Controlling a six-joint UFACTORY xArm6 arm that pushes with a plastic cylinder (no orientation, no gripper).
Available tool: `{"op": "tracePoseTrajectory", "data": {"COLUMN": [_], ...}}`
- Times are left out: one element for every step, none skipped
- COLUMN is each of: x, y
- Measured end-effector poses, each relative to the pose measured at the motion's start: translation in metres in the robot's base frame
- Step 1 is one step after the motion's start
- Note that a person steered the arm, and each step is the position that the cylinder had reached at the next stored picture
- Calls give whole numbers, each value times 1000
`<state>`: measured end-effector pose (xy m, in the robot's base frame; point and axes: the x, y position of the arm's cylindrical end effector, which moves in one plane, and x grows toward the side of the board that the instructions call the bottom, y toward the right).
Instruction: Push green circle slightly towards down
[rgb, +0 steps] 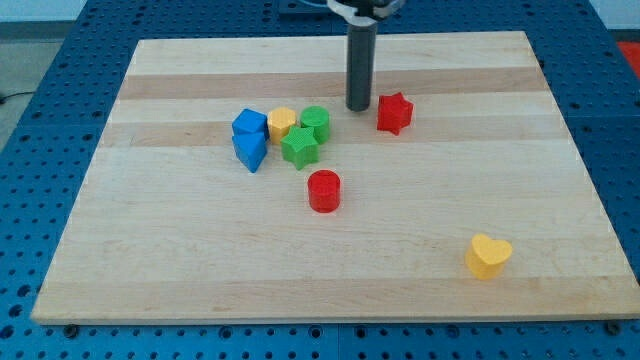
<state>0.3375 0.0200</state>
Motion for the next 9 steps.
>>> {"op": "tracePoseTrajectory", "data": {"x": [23, 52, 66, 89, 109, 118, 118, 115, 97], "y": [-18, -18, -27, -30, -32, -41, -43, -43, -43]}}
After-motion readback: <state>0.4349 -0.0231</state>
